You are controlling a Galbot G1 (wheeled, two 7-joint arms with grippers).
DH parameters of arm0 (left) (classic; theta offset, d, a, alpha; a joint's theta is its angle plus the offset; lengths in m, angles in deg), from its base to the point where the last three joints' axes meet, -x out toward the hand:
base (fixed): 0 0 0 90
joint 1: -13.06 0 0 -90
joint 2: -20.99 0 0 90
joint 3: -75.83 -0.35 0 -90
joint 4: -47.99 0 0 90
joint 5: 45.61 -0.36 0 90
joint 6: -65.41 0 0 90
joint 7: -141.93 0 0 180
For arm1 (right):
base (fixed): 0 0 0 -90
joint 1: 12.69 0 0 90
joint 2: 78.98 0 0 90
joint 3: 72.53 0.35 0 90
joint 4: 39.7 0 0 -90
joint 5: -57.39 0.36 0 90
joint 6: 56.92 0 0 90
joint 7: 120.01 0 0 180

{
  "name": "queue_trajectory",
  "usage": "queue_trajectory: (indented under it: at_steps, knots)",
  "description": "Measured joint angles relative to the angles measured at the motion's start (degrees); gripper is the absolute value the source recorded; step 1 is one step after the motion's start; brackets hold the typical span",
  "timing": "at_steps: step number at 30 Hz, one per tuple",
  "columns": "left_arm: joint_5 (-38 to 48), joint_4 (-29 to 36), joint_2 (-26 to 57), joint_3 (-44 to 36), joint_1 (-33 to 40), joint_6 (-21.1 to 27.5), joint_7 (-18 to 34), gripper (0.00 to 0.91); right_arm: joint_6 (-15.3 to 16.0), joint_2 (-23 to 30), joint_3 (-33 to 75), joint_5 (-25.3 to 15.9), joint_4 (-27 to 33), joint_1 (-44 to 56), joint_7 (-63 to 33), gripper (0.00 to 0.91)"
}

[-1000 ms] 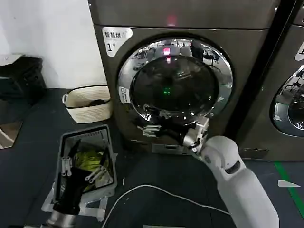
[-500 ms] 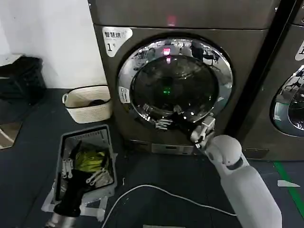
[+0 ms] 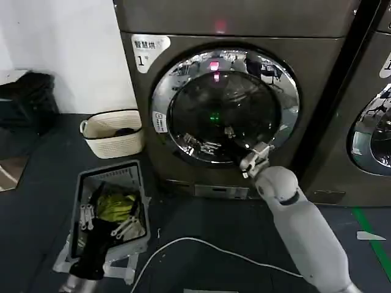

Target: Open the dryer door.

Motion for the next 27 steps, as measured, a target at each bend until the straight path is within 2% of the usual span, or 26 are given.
queue_trajectory:
  at_steps: [12,20,27]
  knots:
    - [-1.0,-0.2,-0.5,-0.6,-0.2,-0.5,0.0,0.907,-0.1,3.6,-2.5,-1.1,4.6,-3.7,-0.8,0.907]
    - [-1.0,-0.4,-0.6,-0.7,-0.1,-0.7,0.0,0.907,-1.3,5.5,-2.8,-2.7,7.6,-4.9,-0.7,0.907]
    - [-1.0,-0.5,-0.5,-0.7,-0.1,-0.7,0.0,0.907,-1.0,6.6,-3.2,-2.8,8.5,-5.3,-0.7,0.907]
